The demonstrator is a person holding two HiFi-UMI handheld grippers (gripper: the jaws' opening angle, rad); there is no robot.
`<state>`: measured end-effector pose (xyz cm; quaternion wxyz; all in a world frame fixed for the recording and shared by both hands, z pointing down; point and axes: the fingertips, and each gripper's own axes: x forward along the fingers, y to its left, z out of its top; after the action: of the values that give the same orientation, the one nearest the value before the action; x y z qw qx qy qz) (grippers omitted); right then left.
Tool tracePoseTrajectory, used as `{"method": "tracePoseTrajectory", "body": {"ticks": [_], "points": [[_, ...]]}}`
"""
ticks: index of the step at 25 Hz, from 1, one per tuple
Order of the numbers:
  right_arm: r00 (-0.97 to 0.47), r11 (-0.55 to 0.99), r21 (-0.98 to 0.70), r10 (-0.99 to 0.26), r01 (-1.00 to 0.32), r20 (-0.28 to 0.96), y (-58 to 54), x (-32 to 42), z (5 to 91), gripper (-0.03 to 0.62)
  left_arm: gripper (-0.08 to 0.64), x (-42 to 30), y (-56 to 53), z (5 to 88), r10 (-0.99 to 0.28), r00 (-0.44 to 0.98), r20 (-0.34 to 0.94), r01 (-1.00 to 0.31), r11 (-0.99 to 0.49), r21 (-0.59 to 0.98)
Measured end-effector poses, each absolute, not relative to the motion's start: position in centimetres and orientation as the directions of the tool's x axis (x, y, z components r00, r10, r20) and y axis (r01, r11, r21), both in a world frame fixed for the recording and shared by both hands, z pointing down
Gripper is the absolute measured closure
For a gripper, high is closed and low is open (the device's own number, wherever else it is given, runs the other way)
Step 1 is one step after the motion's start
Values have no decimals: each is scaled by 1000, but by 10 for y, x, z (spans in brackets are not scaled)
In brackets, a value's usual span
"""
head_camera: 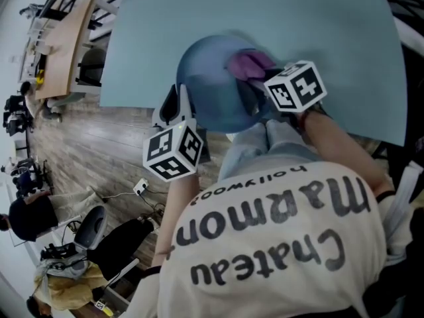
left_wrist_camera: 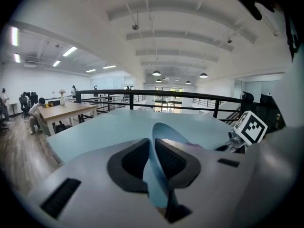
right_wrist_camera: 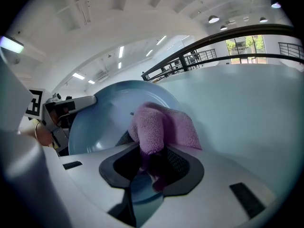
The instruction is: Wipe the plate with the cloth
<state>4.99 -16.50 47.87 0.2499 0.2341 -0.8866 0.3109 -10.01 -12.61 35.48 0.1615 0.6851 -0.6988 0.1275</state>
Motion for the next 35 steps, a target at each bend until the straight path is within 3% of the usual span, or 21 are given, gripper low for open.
{"method": "tracePoseTrajectory", "body": {"ticks": [14,18,23,29,35], "points": [[-706,705,-375,-251,-603,662,-166,47,475,451,506,-117,-124,376,-837,111,536,-984,-15,180],[-661,714,-319,-263,-623,703,-170,44,473,451,505,-128,-126,390,-799,164,579,-957,14,290],[-604,694,-257,-315,-673,732,-182,42,470,451,508,-134,-131,405,-769,270,579,-885,39,463],[-540,677,-186,-359,-713,761,-182,40,469,451,508,-142,-130,419,-718,330,613,-885,-8,466],[-539,648,-198,-383,-736,750,-181,35,465,451,508,-151,-137,418,-737,391,552,-836,-33,548]]}}
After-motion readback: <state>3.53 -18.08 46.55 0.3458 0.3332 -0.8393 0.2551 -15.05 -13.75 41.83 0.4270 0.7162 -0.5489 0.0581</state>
